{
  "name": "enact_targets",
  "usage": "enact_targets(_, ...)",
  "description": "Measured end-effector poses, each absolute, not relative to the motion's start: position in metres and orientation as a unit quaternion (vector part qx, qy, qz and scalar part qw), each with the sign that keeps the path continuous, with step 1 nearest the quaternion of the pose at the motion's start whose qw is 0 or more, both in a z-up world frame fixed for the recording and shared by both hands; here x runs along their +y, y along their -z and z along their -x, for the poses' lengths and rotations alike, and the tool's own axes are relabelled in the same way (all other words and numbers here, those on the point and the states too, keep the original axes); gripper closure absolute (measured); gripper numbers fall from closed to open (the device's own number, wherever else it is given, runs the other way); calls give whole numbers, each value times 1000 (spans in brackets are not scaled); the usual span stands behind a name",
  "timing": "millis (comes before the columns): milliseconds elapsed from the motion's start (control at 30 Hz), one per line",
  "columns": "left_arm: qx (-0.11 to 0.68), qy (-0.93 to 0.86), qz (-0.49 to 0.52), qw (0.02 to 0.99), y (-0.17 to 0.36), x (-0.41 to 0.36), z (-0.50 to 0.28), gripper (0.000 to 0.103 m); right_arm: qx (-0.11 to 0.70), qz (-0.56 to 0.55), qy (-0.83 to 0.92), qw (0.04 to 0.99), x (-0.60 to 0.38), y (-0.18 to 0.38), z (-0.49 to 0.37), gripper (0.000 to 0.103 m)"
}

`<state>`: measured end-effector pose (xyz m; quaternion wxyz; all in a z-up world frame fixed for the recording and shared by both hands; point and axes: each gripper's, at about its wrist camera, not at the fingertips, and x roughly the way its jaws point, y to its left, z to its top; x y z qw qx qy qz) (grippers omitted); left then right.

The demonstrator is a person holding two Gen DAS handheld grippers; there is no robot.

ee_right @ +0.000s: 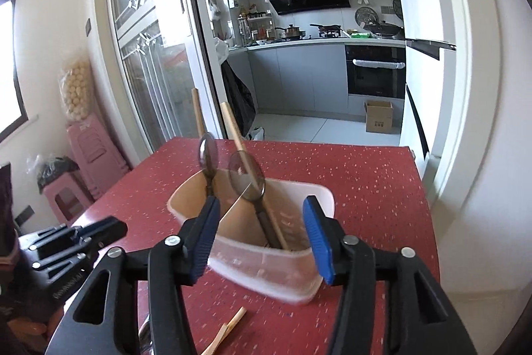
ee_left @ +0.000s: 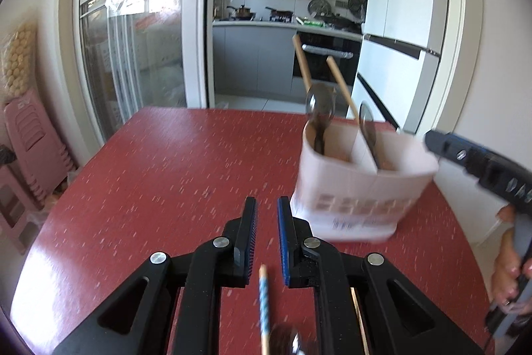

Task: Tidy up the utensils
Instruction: 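Move both open tools back over the remaining utensils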

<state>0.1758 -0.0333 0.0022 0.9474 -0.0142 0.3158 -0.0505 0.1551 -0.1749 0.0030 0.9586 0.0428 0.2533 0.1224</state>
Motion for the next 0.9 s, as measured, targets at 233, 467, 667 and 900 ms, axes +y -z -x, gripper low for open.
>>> enact_targets(233, 348, 50, 10, 936, 20, -15, -135, 61, 283, -63, -134, 948, -168, 3, -114, 33)
enact_targets(467, 378, 58, 20, 924, 45, 2, -100, 61, 351, -90, -124, 924, -160, 37, -84, 33)
enact_targets(667, 409, 55, 34, 910, 67, 13, -82, 0, 409, -112, -102, 900, -162, 72, -72, 33)
enact_targets(900, 419, 45, 20, 906, 65, 21, -75, 0, 452, -103, -84, 882, -156, 92, -60, 33)
